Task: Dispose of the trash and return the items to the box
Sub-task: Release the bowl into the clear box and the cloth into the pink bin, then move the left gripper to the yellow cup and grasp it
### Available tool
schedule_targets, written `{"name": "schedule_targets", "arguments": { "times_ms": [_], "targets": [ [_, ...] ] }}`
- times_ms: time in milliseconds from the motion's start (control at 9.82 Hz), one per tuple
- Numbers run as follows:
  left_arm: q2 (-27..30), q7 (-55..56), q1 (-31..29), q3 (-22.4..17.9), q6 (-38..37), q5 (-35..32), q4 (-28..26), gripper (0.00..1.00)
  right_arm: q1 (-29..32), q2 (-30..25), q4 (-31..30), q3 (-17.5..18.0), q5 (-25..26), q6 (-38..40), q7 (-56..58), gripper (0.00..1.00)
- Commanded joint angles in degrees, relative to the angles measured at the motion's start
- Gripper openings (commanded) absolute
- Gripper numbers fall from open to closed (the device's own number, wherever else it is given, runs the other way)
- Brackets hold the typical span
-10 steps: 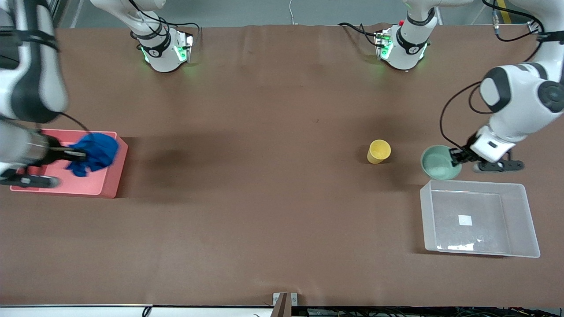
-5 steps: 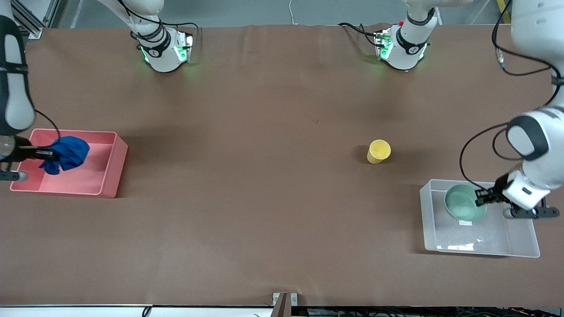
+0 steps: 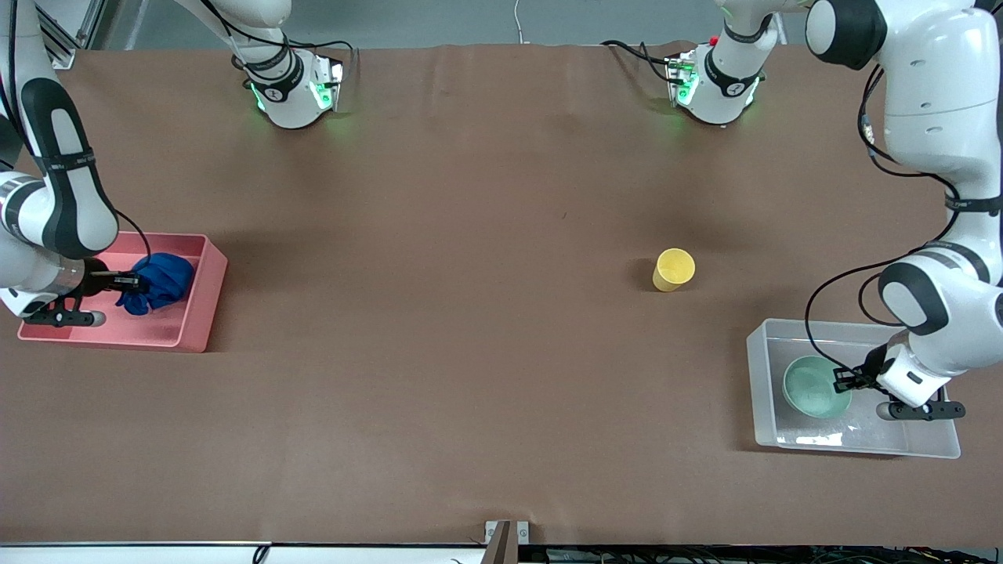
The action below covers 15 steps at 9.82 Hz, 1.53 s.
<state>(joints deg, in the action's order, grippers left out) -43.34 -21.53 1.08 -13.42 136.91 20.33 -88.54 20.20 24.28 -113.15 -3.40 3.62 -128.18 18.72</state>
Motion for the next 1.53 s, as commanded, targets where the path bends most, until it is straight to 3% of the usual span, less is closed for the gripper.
{"name": "schedule_targets", "arguments": {
  "times_ms": [0,102,204,509,611,815,1120,1426],
  "targets": [
    [-1.8,-1.7,0.0,-0.4,0.6,0.9,0.6,0.25,0.4,-1.6,1.7,1.5,-0.1,0.8,0.2,1.00],
    [-1.2,-1.8,0.1,-0.4,0.5,0.8,0.6,0.78,-0.9,-4.2,3.3,1.5,-0.1,3.8,-3.0,1.00],
    [0.4,-2.0,0.0,-0.4,0.1,0.4,0.6,0.99,-3.0,-6.9,5.6,1.5,-0.1,9.1,-7.3,1.00],
    [11.0,-1.5,1.0,-0.1,-5.0,-0.1,-1.8,1.00,-11.4,-16.2,6.4,1.5,-0.1,14.9,-20.7,1.00],
    [15.7,-0.5,1.4,0.5,-8.7,-4.4,-3.4,1.00,-14.8,-19.2,6.7,1.5,0.0,17.5,-24.6,1.00],
    [26.3,6.4,1.6,5.2,-15.9,-12.0,-11.0,1.00,-16.1,-23.2,14.0,1.5,-0.2,29.1,-25.8,1.00],
    [39.5,14.6,1.3,12.8,-15.4,-15.4,-26.4,1.00,-15.4,-25.5,26.2,1.0,-0.3,43.4,-21.9,1.00],
    [40.2,18.8,1.2,19.9,-4.1,-16.2,-38.3,1.00,-13.4,-25.2,26.9,1.0,-3.2,44.3,-16.5,1.00]
  ]
}}
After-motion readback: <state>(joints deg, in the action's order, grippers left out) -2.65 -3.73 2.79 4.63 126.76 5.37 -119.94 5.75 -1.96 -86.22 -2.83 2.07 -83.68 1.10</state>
